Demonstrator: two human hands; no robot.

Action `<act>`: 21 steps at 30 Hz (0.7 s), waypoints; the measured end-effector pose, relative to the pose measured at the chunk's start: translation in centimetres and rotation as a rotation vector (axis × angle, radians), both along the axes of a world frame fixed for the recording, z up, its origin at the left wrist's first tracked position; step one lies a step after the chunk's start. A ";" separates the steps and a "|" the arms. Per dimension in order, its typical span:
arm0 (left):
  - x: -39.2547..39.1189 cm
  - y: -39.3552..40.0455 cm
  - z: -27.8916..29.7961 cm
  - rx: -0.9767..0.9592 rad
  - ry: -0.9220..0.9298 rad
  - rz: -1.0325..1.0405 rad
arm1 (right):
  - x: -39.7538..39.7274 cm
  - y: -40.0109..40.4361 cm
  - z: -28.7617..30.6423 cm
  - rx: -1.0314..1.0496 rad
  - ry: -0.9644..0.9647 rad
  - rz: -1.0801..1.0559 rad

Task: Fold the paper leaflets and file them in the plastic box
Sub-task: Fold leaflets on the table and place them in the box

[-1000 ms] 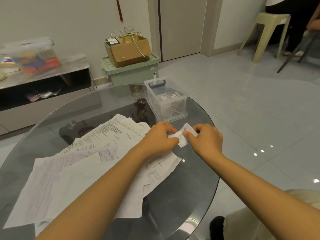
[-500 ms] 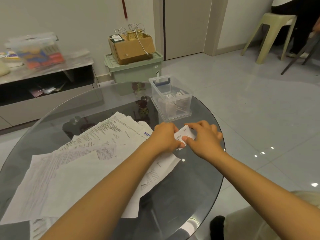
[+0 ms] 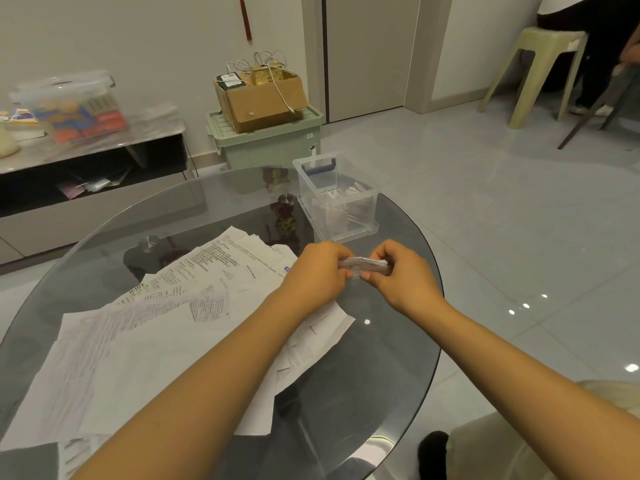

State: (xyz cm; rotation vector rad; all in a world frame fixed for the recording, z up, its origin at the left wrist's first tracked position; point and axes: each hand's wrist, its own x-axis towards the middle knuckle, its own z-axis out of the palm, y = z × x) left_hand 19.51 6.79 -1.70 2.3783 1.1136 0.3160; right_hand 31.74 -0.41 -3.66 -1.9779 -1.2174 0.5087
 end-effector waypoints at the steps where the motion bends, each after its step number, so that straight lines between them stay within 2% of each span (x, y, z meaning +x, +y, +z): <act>1: 0.1 -0.2 -0.2 0.023 0.026 -0.032 | 0.0 0.0 -0.1 0.000 0.003 0.003; 4: 0.2 -0.9 -0.9 0.030 -0.013 -0.084 | -0.2 0.0 -0.1 0.012 0.006 0.005; 7: 0.1 -1.1 -0.5 -0.016 -0.124 -0.035 | -0.3 -0.1 0.5 0.033 0.054 -0.014; 11: -0.8 -0.7 1.4 -0.093 -0.261 0.103 | -0.7 -0.2 2.5 0.116 0.241 0.007; 14: -1.6 -0.8 2.7 -0.219 -0.413 0.217 | -1.4 -0.4 4.0 0.166 0.407 0.036; 21: -2.4 -1.2 4.0 -0.463 -0.669 0.427 | -3.0 0.2 5.7 0.164 0.667 0.068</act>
